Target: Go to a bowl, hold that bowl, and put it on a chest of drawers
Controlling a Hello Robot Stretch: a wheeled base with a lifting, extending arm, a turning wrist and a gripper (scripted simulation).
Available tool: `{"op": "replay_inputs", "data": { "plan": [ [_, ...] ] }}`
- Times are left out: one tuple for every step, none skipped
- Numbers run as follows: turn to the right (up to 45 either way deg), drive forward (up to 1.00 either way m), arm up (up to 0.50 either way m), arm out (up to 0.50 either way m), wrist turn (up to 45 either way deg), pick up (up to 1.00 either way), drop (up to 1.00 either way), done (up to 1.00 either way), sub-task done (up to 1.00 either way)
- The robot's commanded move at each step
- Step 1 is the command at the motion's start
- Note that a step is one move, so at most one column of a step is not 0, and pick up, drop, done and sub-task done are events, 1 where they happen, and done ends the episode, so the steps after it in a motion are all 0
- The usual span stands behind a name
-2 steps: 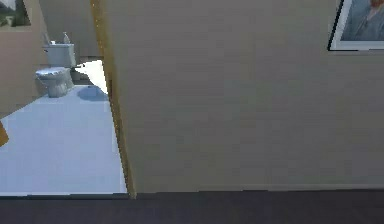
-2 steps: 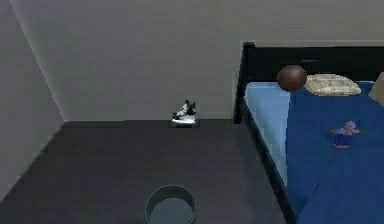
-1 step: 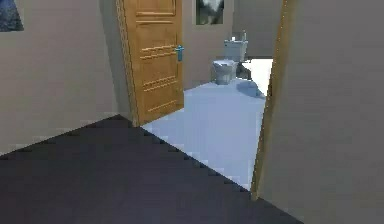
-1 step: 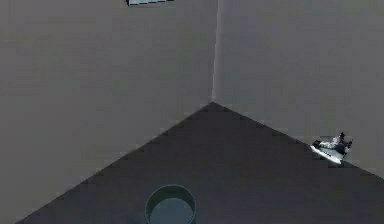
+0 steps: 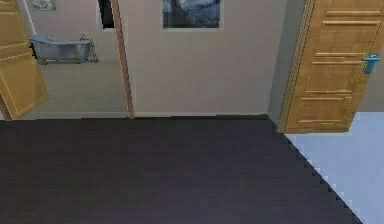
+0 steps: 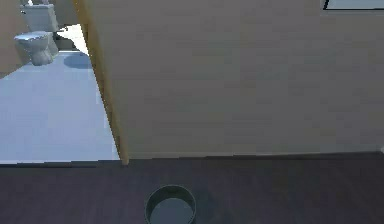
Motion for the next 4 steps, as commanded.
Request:
{"op": "replay_inputs", "data": {
  "plan": [
    [0.0, 0.35, 0.00, 0.00, 0.0, 0.00, 0.00, 0.00, 0.00],
    [-45.0, 0.00, 0.00, 0.00, 0.0, 0.00, 0.00, 0.00, 0.00],
    [0.0, 0.45, 0.00, 0.00, 0.0, 0.00, 0.00, 0.00, 0.00],
    [-45.0, 0.00, 0.00, 0.00, 0.0, 0.00, 0.00, 0.00, 0.00]
  ]
}}
